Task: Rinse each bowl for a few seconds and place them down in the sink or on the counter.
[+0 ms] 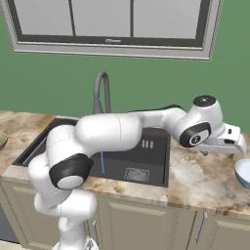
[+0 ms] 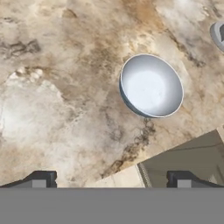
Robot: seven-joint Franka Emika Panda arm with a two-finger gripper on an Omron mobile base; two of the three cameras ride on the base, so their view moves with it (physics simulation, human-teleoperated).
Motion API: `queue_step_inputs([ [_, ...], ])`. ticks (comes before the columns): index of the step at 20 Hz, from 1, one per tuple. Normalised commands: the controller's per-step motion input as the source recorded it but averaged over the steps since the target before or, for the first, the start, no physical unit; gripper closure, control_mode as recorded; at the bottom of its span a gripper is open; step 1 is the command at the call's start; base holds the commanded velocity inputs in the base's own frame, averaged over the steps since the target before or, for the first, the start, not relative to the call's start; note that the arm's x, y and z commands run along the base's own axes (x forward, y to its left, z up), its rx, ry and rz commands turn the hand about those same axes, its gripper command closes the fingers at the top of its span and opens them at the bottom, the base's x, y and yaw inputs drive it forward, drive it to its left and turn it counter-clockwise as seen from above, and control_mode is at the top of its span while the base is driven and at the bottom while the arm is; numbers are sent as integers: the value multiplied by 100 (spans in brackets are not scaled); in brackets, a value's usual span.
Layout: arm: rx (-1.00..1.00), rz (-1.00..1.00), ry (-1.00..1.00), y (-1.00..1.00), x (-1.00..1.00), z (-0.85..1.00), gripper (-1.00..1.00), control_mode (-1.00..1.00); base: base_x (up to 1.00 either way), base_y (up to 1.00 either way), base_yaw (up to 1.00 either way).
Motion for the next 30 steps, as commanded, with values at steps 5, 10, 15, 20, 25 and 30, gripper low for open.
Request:
queue_step_inputs([
  [5, 0, -5, 6, -13, -15, -12, -100, -100, 0, 0, 0],
  [10, 0, -4, 8, -13, -10, -21, -100, -100, 0, 0, 0],
  [15, 1, -1, 3, -11, 1, -11, -100, -100, 0, 0, 0],
  [20, 7, 6, 0, -27, 11, -3, -100, -100, 0, 0, 0],
  [25, 10, 11, 0, -31, 13, -5, -100, -100, 0, 0, 0],
  [30, 9, 12, 0, -30, 22, -2, -100, -100, 0, 0, 0],
])
